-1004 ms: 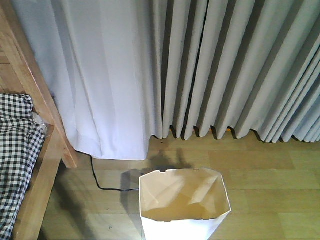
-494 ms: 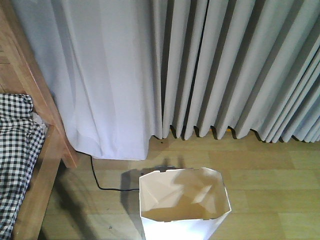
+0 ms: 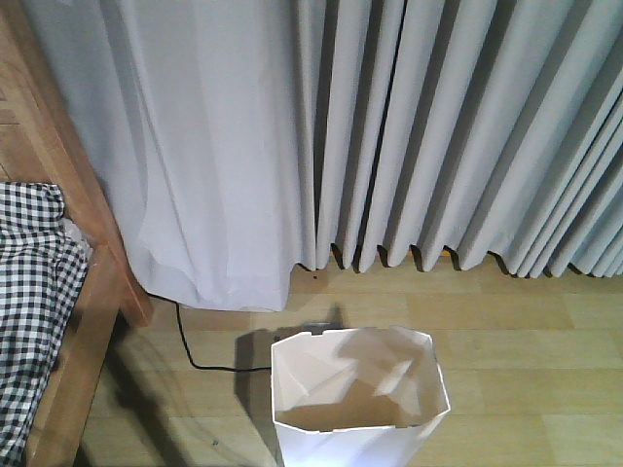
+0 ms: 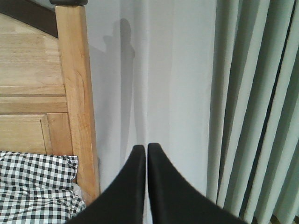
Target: Move trash bin to bedside with robot
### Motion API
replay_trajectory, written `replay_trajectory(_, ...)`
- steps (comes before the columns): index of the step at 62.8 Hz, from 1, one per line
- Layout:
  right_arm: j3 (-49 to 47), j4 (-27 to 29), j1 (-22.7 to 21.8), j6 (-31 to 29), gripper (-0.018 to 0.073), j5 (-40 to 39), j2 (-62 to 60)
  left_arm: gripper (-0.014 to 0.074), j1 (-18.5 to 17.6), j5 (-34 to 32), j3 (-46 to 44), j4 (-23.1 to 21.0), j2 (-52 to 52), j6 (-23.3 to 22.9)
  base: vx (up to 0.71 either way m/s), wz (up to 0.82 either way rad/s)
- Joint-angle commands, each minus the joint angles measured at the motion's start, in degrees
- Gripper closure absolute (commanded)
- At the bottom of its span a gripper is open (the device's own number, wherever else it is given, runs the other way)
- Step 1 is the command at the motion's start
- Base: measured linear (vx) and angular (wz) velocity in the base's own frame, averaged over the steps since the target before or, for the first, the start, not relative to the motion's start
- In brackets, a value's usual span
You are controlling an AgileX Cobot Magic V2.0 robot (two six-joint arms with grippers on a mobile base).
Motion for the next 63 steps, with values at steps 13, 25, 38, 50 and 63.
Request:
replay_trajectory(13, -1.5, 0.05, 0.13, -0.34, 0.057, -4.4, 0.66, 0.0602, -0.18, -4.1, 1.58, -0.47, -0.55, -0.53, 0.0, 0.0)
replay_trajectory(25, -1.5, 0.05, 0.13, -0.34, 0.057, -4.4, 0.66, 0.0602, -0.18, -4.1, 1.58, -0.47, -0.55, -0.53, 0.0, 0.0)
replay_trajectory(38, 1.89, -3.16, 0.13, 3.58, 0.057, -9.46, 0.17, 0.0602, -0.18, -4.1, 1.58, -0.47, -0.55, -0.53, 0.0, 0.0)
replay_trajectory(50, 11.23, -5.27, 0.13, 8.93, 0.057, -23.49, -5.18, 0.0602, -0.18, -4.1, 1.58, -0.47, -0.55, -0.53, 0.0, 0.0)
replay_trajectory(63, 16.55, -5.19, 0.25, 11.41, 0.057, -27.67, -6.15, 0.0602, -0.18, -4.1, 1.58, -0.47, -0.55, -0.53, 0.0, 0.0)
